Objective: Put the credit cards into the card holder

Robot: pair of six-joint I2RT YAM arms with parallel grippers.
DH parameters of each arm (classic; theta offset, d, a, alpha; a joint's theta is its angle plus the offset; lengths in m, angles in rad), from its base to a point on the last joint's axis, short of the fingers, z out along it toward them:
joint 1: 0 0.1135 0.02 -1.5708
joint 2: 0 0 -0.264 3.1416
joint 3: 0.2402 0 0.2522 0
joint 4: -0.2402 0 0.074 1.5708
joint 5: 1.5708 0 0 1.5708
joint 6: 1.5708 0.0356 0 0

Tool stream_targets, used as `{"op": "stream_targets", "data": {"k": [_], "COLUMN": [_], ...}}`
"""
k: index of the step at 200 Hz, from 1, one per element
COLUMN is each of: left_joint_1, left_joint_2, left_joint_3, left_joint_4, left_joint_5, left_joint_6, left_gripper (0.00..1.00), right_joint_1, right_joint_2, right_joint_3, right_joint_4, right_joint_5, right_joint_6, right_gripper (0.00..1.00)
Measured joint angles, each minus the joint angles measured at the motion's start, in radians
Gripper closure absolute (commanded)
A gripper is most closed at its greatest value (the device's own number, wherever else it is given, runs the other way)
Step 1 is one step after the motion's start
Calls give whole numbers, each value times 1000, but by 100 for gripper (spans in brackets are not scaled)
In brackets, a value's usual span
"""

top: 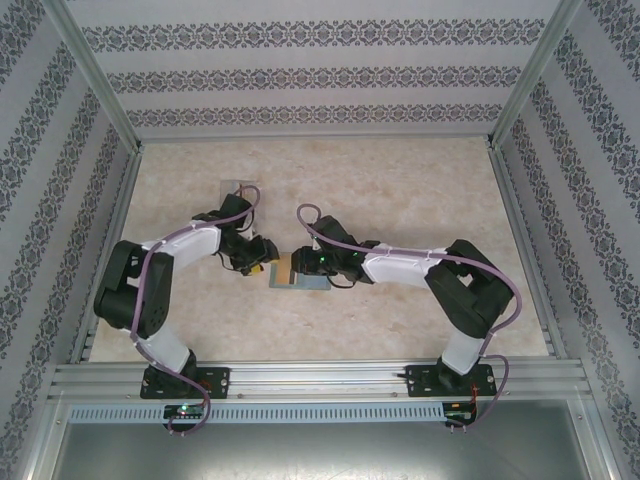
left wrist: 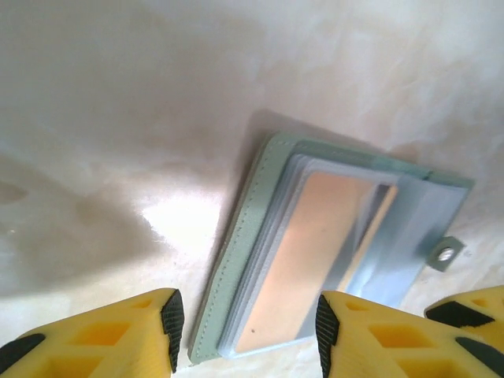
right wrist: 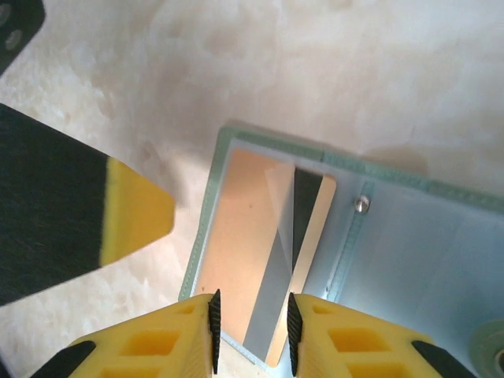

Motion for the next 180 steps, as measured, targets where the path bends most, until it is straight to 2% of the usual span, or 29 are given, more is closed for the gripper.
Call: {"op": "stream_targets", "data": {"k": [87,142,180], "left_joint_1": [46,46,46], "left_joint_2": [-48,-48,-48], "left_joint_3": [-43,-46,-57], "left_joint_4": [-14,-14,-13], "left_joint_5": [-14,-10,-11], "left_joint_6": [1,2,2], "left_gripper": [53,54,54], "right_joint_1": [48,72,95], "right_joint_2": [134,230,289], "right_joint_3": [224,323,383], "right_joint_4": [-221,-312,-352], "right_joint_5": [174,260,303], "right_joint_6": [-144,-230,-268], "right_gripper": [55,57,64]}}
